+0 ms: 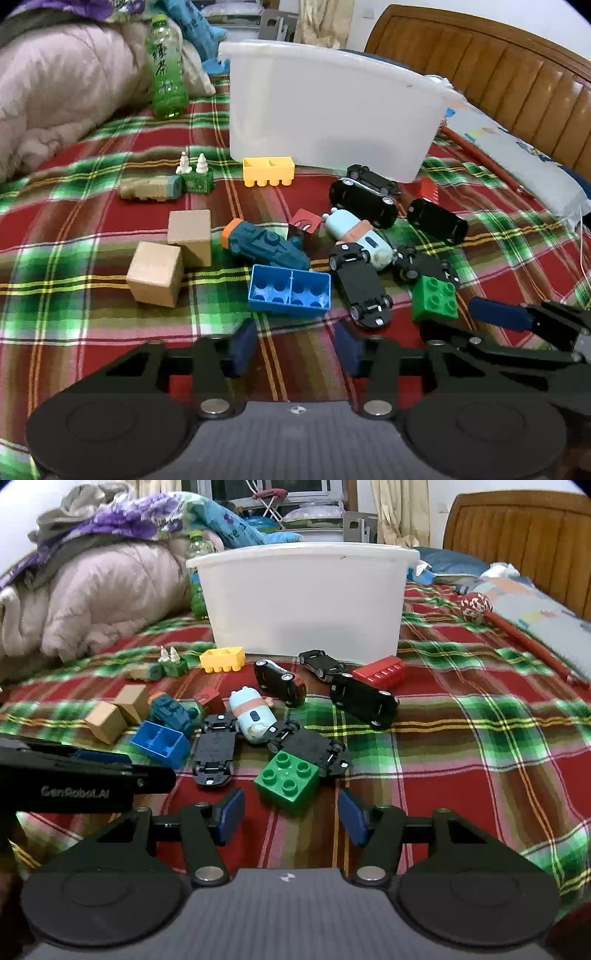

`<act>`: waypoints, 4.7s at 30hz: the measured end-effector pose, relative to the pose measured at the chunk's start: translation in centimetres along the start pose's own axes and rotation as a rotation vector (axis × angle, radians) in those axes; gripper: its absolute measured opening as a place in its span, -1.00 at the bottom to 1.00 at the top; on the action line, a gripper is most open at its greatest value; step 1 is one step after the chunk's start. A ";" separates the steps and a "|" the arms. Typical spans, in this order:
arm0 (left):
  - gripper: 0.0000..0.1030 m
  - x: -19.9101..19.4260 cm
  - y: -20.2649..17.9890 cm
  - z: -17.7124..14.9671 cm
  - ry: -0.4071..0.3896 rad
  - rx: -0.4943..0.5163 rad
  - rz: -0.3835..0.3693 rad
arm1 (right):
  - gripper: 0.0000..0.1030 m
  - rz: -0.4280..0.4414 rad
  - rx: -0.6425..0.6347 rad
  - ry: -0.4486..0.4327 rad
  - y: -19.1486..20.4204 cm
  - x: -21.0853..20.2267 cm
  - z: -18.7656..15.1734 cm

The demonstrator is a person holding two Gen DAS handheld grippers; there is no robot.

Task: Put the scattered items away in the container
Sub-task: 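Grasp the blue brick with the left gripper while the right gripper grasps the green brick, then carry both bricks over the white tub and open both grippers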

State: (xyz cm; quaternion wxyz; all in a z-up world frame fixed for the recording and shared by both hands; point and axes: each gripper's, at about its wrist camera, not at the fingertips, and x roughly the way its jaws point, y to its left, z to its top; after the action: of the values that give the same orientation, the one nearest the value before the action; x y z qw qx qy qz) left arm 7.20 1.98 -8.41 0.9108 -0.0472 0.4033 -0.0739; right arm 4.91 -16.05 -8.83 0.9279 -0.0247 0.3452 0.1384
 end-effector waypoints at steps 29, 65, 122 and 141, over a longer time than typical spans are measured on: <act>-0.70 1.3 -0.9 0.8 -0.016 0.089 0.033 | -0.18 -0.042 -0.071 -0.045 1.2 1.5 -0.2; -0.27 2.6 -1.8 2.4 -0.063 0.198 -0.035 | -0.17 -0.044 -0.046 -0.039 0.7 1.3 -0.3; -0.45 -0.7 -3.0 23.4 -0.303 0.183 -0.025 | -0.20 -0.090 -0.082 -0.271 -2.1 2.3 20.6; -0.42 9.2 -1.9 24.1 -0.157 0.167 -0.006 | -0.17 -0.085 0.014 -0.084 -5.7 10.9 21.1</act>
State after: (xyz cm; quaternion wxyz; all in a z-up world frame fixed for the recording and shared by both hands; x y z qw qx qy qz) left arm 31.01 -0.90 1.34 0.9402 0.0223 0.3228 -0.1061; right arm 27.69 -15.91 -0.16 0.9469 -0.0270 0.3054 0.0972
